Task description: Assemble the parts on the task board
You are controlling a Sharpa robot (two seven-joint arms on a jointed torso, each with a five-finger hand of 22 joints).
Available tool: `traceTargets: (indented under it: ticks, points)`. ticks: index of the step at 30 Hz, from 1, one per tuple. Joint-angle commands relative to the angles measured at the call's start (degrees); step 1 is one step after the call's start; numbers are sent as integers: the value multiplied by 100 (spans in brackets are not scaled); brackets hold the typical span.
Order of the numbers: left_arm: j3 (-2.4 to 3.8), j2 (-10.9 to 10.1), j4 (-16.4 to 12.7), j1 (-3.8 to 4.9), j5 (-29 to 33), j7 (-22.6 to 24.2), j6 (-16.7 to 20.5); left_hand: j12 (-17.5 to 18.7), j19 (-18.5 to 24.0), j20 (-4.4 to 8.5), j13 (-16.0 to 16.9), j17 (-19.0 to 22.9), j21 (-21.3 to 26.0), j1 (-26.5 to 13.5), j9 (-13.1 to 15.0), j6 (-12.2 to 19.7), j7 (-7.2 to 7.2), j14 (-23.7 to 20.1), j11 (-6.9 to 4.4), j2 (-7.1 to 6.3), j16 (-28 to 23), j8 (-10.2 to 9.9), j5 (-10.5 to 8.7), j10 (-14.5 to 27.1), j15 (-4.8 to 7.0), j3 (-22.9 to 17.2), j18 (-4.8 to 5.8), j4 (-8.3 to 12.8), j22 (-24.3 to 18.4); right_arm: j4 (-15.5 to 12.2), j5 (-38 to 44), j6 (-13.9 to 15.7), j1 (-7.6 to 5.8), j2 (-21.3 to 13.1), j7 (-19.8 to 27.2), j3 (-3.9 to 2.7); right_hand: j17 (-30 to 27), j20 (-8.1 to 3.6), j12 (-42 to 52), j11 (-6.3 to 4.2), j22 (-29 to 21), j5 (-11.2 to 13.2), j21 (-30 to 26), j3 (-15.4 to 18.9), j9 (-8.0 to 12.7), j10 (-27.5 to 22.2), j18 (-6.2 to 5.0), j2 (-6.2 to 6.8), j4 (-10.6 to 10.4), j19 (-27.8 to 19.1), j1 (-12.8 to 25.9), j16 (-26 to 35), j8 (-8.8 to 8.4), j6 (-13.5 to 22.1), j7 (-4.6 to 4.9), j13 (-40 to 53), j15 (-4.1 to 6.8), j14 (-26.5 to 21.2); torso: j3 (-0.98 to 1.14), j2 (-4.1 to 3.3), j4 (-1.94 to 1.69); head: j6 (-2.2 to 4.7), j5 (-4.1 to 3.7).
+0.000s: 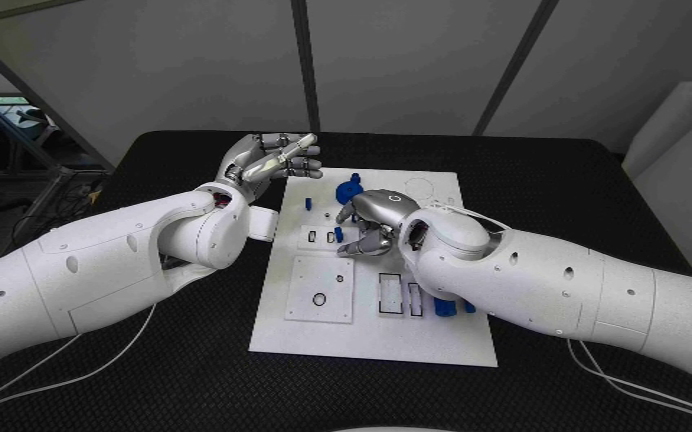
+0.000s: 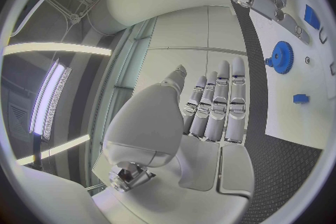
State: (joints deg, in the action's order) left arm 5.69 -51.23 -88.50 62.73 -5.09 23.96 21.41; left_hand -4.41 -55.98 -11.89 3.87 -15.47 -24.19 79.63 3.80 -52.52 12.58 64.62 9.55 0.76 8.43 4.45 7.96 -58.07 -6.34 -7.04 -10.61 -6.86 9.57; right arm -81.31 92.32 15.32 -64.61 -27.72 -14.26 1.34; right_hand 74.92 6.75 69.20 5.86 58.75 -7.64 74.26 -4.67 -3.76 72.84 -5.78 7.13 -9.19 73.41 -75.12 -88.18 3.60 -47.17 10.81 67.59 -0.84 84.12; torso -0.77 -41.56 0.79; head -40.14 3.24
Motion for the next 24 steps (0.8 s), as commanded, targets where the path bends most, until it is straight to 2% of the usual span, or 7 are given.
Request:
traceTargets:
  ticks: [1,6,13,17,20,22,24]
  points:
    - [5,4,11,10,-31,9,-72,9,34,-9,-2,-5,-29,21,-4,-25,14,-5,9,3,-20,-26,-12,-37,4,-29,24,12,5,-80,25,340,-11,-51,-7,-4,1081,59,-14,4,-12,-20,-32,150,-11,-52,-15,56,-143,11,-108,21,43,91,20,-37,-50,486,8,3,5,7,3]
    - [5,3,47,9,-31,1,-71,9,34,-9,-2,-6,-29,21,-4,-26,13,-5,9,2,-21,-26,-12,-37,3,-30,24,13,5,-277,28,487,-10,-201,19,-5,1074,70,18,12,-12,-50,-33,237,-27,-48,-18,59,-319,10,-255,25,98,87,27,-46,-61,483,8,10,10,12,-1]
    - [4,11,106,9,-31,-16,-81,6,35,-9,0,-11,-32,21,-2,-34,6,-1,4,2,-22,-24,-12,-49,5,-34,24,16,7,-654,48,836,-12,-498,138,-11,1071,69,76,5,19,-181,-14,252,-39,-14,-13,9,-420,30,-370,28,158,40,20,-24,-57,482,6,13,11,52,-23]
    - [4,16,149,8,-91,-98,-109,-57,8,11,29,-59,-75,34,5,-98,-12,74,-33,-1,0,-9,-12,-209,40,-70,13,42,26,-880,-272,1020,-26,-744,450,-24,1018,56,134,-24,-11,-314,-27,228,-62,31,-21,-90,-436,17,-456,56,244,-83,-16,13,-36,469,0,25,11,82,-21]
    - [4,5,200,8,-375,-348,-233,-195,-161,81,100,-180,-225,-57,29,-297,-66,365,-125,-35,187,81,-18,-534,136,-64,1,-10,99,-1056,-912,963,-65,-1001,915,-122,717,29,-11,-59,-428,-399,-264,179,-72,-114,-98,-211,-375,-218,-586,219,308,-186,-50,-151,-3,387,-4,21,-1,122,-21]
    - [4,-7,224,8,-668,-555,-299,-333,-351,158,174,-318,-389,-184,45,-441,-124,643,-209,-91,426,156,-24,-790,230,0,1,-98,182,-1166,-1363,833,-113,-1182,1151,-188,315,12,-236,-69,-939,-442,-580,164,-63,-323,-186,-282,-331,-515,-656,458,319,-199,-62,-389,15,270,-4,36,5,129,-16]
    - [4,-31,233,8,-1030,-880,-399,-557,-533,252,316,-513,-572,-508,79,-582,-216,851,-322,-277,725,240,-44,-1096,326,278,3,-304,282,-1286,-1874,654,-191,-1402,1351,-240,34,2,-424,-73,-1308,-451,-831,179,-48,-490,-248,-304,-288,-722,-706,650,311,-176,-61,-593,18,186,-3,60,8,127,-13]
